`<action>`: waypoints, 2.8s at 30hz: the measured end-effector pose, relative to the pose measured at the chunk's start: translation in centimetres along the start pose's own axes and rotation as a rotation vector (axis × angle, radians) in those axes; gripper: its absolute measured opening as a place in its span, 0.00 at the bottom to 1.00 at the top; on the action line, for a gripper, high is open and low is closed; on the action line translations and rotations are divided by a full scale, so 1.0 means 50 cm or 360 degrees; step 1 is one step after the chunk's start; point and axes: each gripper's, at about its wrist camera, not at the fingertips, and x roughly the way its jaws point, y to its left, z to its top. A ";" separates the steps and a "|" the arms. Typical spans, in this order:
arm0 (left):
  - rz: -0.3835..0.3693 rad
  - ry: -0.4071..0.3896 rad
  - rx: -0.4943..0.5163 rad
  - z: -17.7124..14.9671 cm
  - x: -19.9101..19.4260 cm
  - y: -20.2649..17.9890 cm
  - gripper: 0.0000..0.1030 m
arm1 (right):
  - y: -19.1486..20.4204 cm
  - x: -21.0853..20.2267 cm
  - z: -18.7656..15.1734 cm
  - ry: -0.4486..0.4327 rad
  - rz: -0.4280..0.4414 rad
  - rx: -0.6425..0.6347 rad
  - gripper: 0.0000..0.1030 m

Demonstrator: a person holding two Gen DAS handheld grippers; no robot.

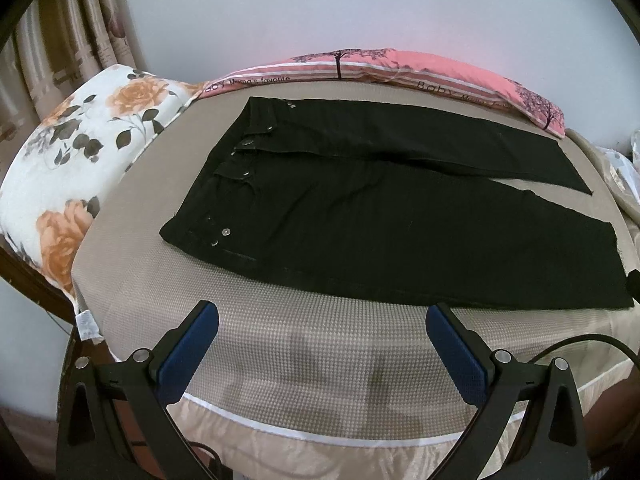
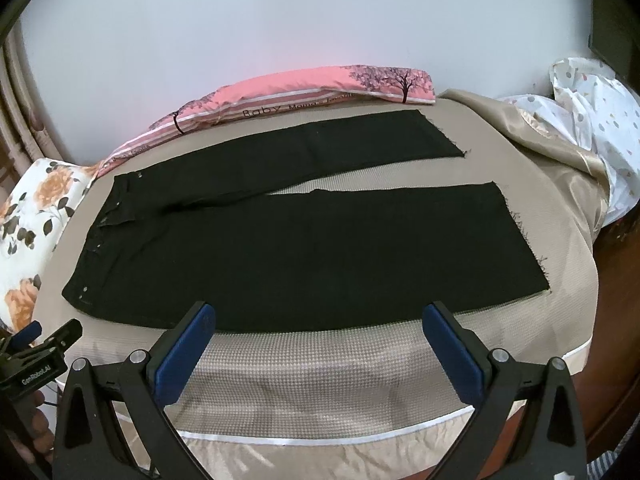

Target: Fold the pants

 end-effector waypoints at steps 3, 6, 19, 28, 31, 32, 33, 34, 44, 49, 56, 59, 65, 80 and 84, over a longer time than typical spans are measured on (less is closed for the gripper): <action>-0.0004 0.0001 -0.0001 0.000 -0.001 -0.001 1.00 | 0.000 0.003 0.000 0.0004 -0.0005 0.0000 1.00; -0.0007 -0.0003 -0.0001 0.001 0.000 0.000 1.00 | 0.002 0.006 0.001 0.0002 -0.0017 -0.0008 1.00; 0.0013 -0.0010 0.0030 0.001 0.002 -0.006 1.00 | -0.002 0.030 0.000 0.0034 -0.0081 -0.0019 1.00; 0.0022 0.0011 0.0044 -0.003 0.012 -0.009 1.00 | -0.003 0.050 -0.004 0.0085 -0.0107 -0.0017 1.00; 0.0032 0.0023 0.0053 -0.006 0.017 -0.011 1.00 | -0.001 0.054 -0.006 0.0097 -0.0108 -0.0024 1.00; 0.0033 0.0023 0.0058 -0.007 0.018 -0.011 1.00 | -0.001 0.053 -0.007 0.0096 -0.0115 -0.0030 1.00; 0.0035 0.0025 0.0062 -0.007 0.019 -0.011 1.00 | 0.001 0.053 -0.008 0.0089 -0.0125 -0.0041 1.00; 0.0035 0.0026 0.0062 -0.008 0.019 -0.012 1.00 | 0.003 0.052 -0.009 0.0084 -0.0134 -0.0051 1.00; 0.0030 0.0037 0.0065 -0.013 0.022 -0.010 1.00 | 0.013 0.052 -0.010 0.0082 -0.0161 -0.0098 1.00; 0.0027 0.0039 0.0064 -0.015 0.024 -0.012 1.00 | 0.015 0.056 -0.010 0.0094 -0.0167 -0.0102 1.00; 0.0015 0.0050 0.0058 -0.012 0.034 -0.010 1.00 | 0.025 0.063 -0.006 0.0101 -0.0191 -0.0119 1.00; 0.0005 0.0053 0.0053 -0.011 0.037 -0.008 1.00 | 0.026 0.066 -0.004 0.0105 -0.0196 -0.0122 1.00; -0.0015 0.0068 0.0025 -0.003 0.052 0.001 1.00 | 0.035 0.078 0.007 0.0115 -0.0196 -0.0144 1.00; -0.0189 0.0087 -0.0200 0.082 0.112 0.096 1.00 | 0.055 0.164 0.128 -0.0013 -0.0015 -0.0158 1.00; -0.0234 0.0139 -0.0225 0.147 0.144 0.146 1.00 | 0.074 0.208 0.169 0.0023 0.0121 -0.0180 1.00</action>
